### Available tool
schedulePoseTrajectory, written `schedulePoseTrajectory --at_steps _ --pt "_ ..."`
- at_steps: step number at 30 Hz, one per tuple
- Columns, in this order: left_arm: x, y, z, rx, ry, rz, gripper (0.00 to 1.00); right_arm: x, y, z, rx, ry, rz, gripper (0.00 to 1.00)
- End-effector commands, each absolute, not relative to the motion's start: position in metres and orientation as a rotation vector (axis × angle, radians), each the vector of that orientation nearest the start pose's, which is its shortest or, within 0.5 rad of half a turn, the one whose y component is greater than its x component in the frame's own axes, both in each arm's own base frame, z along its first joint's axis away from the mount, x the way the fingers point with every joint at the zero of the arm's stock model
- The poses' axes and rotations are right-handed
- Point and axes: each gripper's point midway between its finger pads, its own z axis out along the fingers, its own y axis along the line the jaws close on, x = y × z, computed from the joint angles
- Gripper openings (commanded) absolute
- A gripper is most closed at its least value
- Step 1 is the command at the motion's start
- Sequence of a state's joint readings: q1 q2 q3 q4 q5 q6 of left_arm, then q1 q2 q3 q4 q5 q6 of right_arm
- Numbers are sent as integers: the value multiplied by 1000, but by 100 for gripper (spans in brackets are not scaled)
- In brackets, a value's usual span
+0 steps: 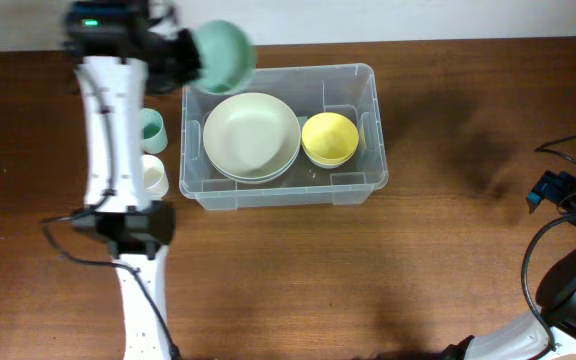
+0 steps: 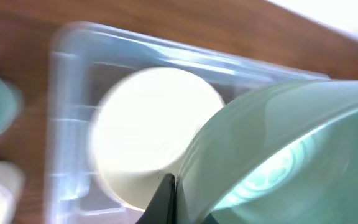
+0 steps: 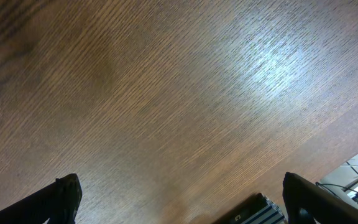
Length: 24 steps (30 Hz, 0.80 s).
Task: Pack container
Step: 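Carry the mint green bowl right over the container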
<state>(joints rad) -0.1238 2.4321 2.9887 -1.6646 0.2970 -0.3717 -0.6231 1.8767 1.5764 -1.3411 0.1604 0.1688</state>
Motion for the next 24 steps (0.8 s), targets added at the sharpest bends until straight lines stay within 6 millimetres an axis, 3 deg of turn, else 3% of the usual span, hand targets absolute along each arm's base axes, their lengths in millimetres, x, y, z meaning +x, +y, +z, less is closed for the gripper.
schedulePoseTrajectory --at_steps 1,8,14,24 --pt "491 -147 254 -97 2687 -502 2 256 -222 116 1244 2957 -251 99" --pt "483 -225 249 115 2646 -464 8 256 -222 116 1244 2957 -251 99" --pt "483 -248 223 119 2672 -370 8 256 -222 116 1244 2957 -251 99" --pt "492 -266 156 147 2758 -376 8 256 -222 116 1244 2957 -251 99"
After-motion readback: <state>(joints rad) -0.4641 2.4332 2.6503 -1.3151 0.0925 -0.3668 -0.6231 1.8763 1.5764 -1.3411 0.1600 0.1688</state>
